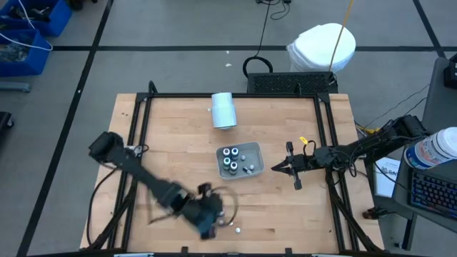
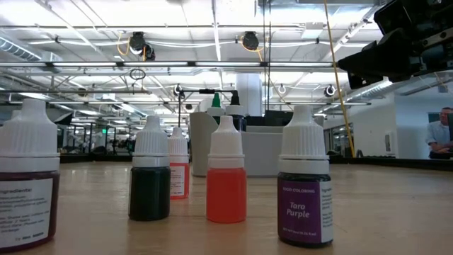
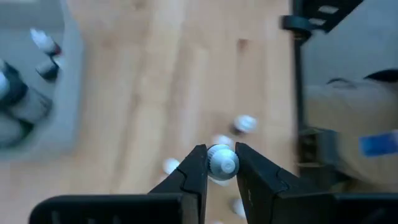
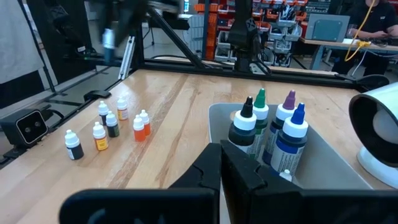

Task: Pick & Place food coloring
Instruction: Put the blue food coloring bottle into the gray bin

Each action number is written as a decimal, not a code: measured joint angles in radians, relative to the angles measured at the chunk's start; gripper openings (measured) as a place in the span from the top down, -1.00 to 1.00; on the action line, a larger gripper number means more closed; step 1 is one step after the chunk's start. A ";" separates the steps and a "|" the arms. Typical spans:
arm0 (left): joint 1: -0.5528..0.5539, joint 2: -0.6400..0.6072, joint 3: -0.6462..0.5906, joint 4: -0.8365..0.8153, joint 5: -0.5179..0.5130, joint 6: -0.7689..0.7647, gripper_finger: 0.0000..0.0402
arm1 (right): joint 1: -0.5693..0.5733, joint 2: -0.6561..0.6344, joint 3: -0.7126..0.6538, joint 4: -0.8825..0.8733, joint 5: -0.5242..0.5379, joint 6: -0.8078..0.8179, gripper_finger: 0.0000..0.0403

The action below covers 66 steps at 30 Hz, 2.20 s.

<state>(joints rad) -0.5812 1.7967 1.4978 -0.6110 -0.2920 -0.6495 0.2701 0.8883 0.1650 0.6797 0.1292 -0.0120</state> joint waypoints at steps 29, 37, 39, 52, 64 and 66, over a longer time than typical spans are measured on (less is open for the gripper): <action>0.553 0.296 0.194 0.141 0.110 0.573 0.66 | 0.000 -0.002 0.000 -0.063 0.000 -0.011 1.00; 0.566 0.348 0.195 0.179 0.111 0.567 0.67 | 0.000 -0.005 0.000 -0.054 0.000 -0.011 1.00; 0.566 0.370 0.194 0.190 0.111 0.567 0.67 | 0.000 -0.006 0.000 -0.047 0.000 -0.011 1.00; 0.571 0.389 0.194 0.183 0.112 0.565 0.67 | 0.000 -0.018 0.000 -0.048 -0.002 -0.007 1.00; 0.573 0.390 0.194 0.186 0.190 0.560 0.47 | 0.000 -0.018 0.000 -0.015 -0.003 0.012 1.00; 0.573 0.396 0.194 0.189 0.187 0.552 0.45 | 0.000 -0.018 0.000 -0.010 -0.003 0.024 1.00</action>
<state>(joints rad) -0.0085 2.1929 1.6919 -0.4219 -0.1047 -0.0979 0.2701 0.8707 0.1646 0.6697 0.1258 0.0120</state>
